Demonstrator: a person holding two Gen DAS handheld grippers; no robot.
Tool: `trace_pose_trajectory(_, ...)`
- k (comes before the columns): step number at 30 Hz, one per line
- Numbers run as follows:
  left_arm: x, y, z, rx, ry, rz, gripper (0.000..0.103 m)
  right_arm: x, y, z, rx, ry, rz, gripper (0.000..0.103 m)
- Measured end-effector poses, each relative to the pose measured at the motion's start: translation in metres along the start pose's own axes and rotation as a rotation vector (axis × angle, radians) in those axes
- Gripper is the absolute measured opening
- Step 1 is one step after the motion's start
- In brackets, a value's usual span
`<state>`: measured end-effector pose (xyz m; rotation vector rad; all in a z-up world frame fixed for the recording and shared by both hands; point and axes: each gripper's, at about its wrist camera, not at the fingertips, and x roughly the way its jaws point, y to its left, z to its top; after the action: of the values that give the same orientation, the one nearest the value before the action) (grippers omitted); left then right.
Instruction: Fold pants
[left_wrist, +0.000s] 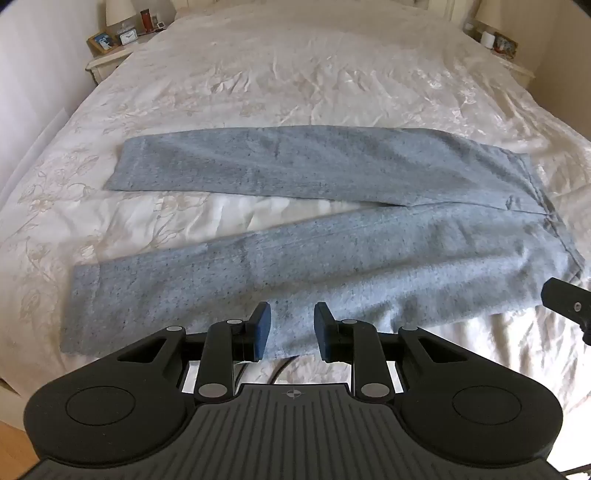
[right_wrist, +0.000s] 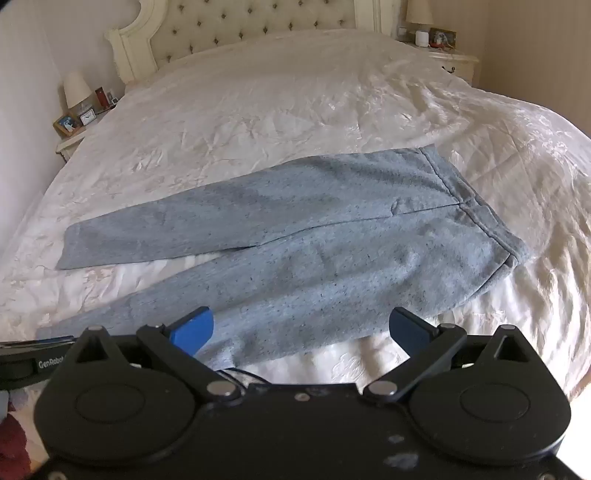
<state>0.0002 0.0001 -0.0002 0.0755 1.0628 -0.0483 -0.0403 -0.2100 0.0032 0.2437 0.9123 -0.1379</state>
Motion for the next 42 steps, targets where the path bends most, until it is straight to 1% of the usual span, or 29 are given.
trace_pose_trajectory(2,0.0,0.001,0.0,-0.001,0.003,-0.003,0.025,0.0,0.001,0.0,-0.001,0.017,-0.01,0.103)
trace_pose_trajectory(9,-0.009,0.005,-0.007,0.004,0.003,0.005,0.025,0.001,0.003,-0.004,0.007,0.025,-0.015,0.103)
trace_pose_trajectory(11,-0.01,0.009,-0.007,0.006,0.007,0.001,0.025,-0.006,0.011,-0.008,0.007,0.036,-0.019,0.103)
trace_pose_trajectory(18,-0.01,0.021,-0.016,0.025,0.01,0.001,0.025,-0.002,0.019,-0.014,-0.008,0.084,-0.043,0.103)
trace_pose_trajectory(26,-0.015,0.03,-0.018,0.028,-0.003,-0.002,0.025,-0.009,0.017,-0.014,0.011,0.08,-0.031,0.103)
trace_pose_trajectory(42,-0.017,0.031,-0.021,0.028,-0.005,-0.007,0.025,-0.011,0.017,-0.017,0.044,0.076,-0.04,0.103)
